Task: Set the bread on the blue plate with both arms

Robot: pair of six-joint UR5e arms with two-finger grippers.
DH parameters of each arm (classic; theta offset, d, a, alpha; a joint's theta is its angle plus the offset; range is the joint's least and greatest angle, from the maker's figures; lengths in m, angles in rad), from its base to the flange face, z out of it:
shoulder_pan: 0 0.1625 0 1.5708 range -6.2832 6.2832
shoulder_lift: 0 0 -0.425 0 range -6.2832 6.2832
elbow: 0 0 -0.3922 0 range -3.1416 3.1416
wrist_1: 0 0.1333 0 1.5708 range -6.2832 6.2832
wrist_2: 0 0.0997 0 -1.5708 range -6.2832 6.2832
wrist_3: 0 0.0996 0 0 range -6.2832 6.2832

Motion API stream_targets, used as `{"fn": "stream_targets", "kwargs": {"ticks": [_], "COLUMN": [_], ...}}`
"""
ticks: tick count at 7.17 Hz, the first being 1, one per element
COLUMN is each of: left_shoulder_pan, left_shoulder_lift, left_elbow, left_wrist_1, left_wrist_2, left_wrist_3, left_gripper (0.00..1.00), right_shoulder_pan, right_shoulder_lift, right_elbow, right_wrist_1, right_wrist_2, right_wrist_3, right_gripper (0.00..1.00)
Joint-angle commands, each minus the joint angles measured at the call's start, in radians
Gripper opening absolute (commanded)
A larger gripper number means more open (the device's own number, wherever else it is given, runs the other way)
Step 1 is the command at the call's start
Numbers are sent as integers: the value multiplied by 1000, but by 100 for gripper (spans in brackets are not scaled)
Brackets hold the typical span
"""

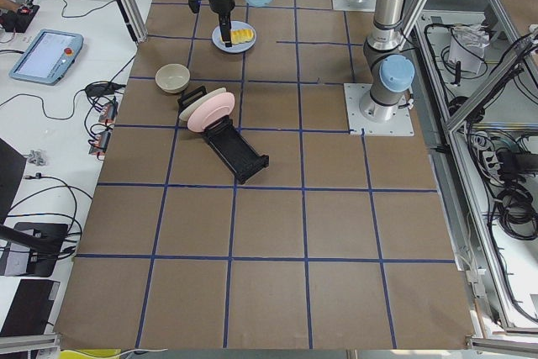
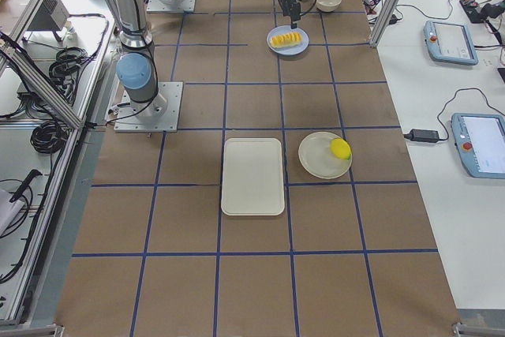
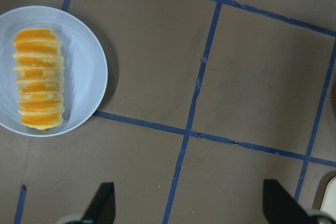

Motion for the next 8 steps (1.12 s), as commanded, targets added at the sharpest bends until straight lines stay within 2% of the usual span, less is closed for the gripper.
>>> {"fn": "stream_targets", "kwargs": {"ticks": [1, 2, 4, 6, 7, 8], "left_shoulder_pan": [1, 1, 9, 0, 3, 1], "left_shoulder_lift": [14, 10, 36, 13, 20, 20], "left_elbow": [-71, -70, -88, -77, -85, -88], "left_wrist_1": [86, 85, 85, 83, 83, 88], "left_wrist_2": [8, 8, -6, -8, 1, 8], "left_wrist_3": [4, 2, 7, -27, -27, -31], "left_gripper": [100, 100, 100, 100, 100, 100], "right_shoulder_pan": [-57, -59, -68, -82, -88, -91], "right_shoulder_lift": [-87, -95, -109, -149, -178, -213], "right_elbow": [2, 3, 25, 78, 126, 163], "right_wrist_1": [129, 150, 134, 108, 80, 77], "right_wrist_2": [28, 14, 27, 37, 69, 59], "right_wrist_3": [-30, -91, -17, 2, 12, 8], "right_gripper": [100, 100, 98, 93, 93, 99]}}
